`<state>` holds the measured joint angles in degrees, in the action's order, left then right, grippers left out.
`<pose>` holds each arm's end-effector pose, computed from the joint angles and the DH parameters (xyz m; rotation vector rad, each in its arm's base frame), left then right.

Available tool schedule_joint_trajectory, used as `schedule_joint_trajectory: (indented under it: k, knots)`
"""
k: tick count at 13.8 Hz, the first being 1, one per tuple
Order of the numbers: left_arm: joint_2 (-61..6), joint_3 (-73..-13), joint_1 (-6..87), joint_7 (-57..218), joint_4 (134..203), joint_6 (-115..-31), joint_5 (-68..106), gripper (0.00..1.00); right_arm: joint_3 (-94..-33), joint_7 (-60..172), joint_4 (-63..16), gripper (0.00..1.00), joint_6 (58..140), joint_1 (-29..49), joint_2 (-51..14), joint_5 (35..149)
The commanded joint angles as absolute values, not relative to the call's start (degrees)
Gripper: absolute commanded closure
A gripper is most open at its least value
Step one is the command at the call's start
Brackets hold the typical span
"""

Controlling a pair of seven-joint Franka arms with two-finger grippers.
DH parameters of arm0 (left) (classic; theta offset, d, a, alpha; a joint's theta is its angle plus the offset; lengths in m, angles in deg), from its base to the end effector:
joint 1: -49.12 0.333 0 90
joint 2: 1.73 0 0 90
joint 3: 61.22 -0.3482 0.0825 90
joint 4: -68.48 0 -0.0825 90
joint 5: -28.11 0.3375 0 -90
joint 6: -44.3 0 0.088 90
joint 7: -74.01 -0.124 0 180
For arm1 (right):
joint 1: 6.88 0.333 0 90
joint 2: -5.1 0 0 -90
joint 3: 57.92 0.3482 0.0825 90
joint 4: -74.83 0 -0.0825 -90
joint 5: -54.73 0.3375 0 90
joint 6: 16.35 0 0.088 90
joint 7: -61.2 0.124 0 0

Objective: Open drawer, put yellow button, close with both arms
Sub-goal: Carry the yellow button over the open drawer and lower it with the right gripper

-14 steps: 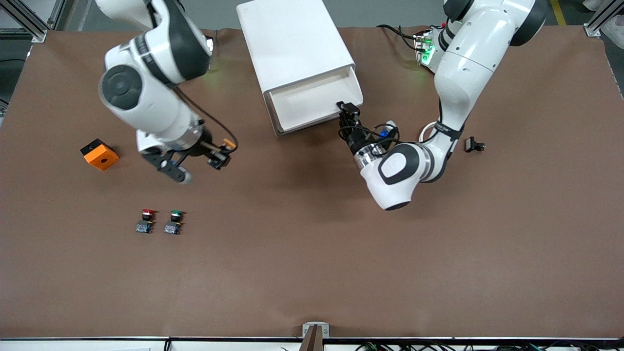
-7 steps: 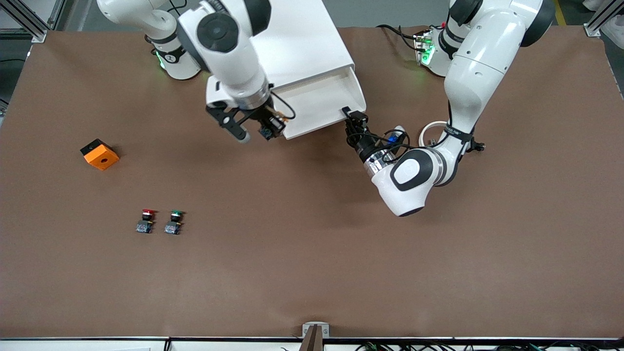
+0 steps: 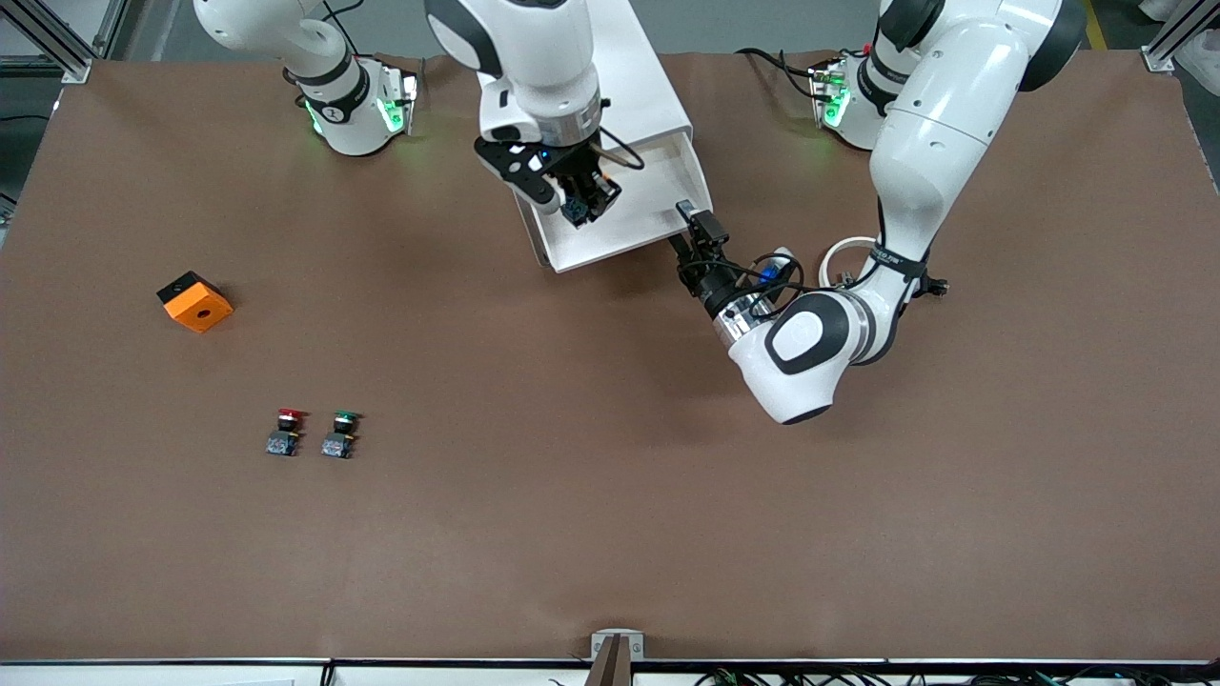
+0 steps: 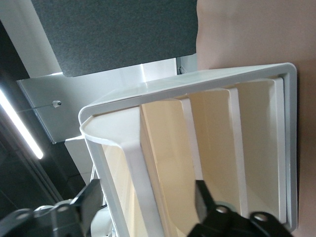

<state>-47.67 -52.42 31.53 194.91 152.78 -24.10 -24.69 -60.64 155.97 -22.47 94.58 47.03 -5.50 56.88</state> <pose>0.4893 -0.3501 0.2861 -1.2209 -1.5668 1.5928 0.3632 0.4600 0.5158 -2.8561 1.1608 0.0154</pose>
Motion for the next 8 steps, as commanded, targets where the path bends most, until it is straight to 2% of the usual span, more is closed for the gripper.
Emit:
schedule_joint_trajectory:
  k: [1, 8]
  knots:
    - [-46.91, -52.52, 32.33, 189.35, 150.92, -23.56, -21.56, 0.0, -61.26, 160.42, -22.02, 1.0, 96.75, 49.45, -7.11, 54.99]
    - [-46.38, -52.7, 34.62, 159.93, 145.56, -23.82, -9.18, 0.0, -61.26, 167.72, -20.45, 1.0, 100.02, 52.88, -12.99, 54.02]
